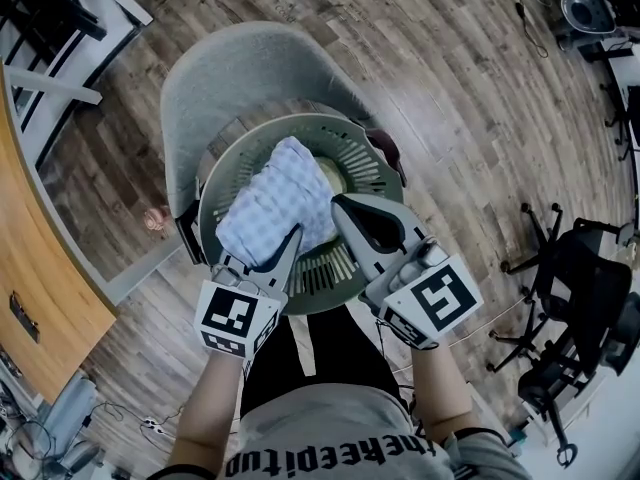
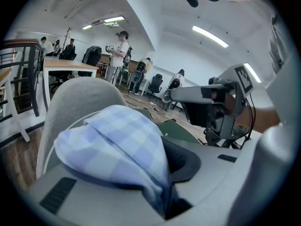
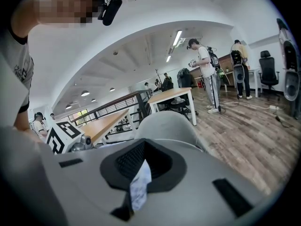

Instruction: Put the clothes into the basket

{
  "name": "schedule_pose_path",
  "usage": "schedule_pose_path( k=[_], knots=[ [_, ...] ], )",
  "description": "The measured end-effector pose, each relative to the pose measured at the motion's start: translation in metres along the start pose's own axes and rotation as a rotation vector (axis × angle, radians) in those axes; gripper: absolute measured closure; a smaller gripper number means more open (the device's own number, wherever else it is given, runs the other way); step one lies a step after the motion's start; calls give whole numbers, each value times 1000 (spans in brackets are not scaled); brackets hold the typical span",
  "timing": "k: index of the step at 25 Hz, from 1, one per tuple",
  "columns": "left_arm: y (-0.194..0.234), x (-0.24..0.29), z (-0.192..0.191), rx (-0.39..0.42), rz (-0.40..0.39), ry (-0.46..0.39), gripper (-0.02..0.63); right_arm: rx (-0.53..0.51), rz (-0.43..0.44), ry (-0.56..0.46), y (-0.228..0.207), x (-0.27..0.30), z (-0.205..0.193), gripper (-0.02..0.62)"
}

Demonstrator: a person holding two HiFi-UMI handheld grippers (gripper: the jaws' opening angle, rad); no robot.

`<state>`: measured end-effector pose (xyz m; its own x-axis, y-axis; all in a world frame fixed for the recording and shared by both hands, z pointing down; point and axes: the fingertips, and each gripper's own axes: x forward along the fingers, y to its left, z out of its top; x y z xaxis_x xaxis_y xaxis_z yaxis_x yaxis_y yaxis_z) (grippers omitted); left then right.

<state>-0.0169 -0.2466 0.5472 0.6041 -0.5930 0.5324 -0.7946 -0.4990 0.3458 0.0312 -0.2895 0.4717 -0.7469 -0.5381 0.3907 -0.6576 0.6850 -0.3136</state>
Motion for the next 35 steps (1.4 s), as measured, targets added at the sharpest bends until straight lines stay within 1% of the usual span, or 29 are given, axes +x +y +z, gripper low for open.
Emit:
schedule_pose_path(
  k=[2,4,6,9,13,19,25,28,33,34,35],
  knots=[
    [-3,3,-5,8,-14,25,482,2,-1,-2,1,0,-1,586],
    [-5,6,-13,3,-18,63,413,4,-2,-3,1,0,-1,586],
    [-5,9,-22,-4,-8,109,374,5,-3,-4,1,0,-1,586],
    [-3,7,-30,-6,6,143,371,5,-4,-5,1,0,1,585],
    [1,3,-31,-16,11,148,371,9,-9,-8,0,0,2,586],
    [3,-2,-33,-8,22,162,371,6,-5,-13,3,0,3,586],
    [8,-7,-38,24,83,197,371,0,4,-24,7,-1,5,585],
    [8,-11,-33,43,98,180,368,-3,12,-29,12,-1,6,585],
    [6,-18,-20,57,102,122,370,-8,24,-33,19,-2,5,584],
    [6,-19,-18,58,103,112,377,-8,25,-34,20,-3,5,584],
    [5,-21,-16,56,106,99,403,-9,27,-35,21,-4,5,586]
  ],
)
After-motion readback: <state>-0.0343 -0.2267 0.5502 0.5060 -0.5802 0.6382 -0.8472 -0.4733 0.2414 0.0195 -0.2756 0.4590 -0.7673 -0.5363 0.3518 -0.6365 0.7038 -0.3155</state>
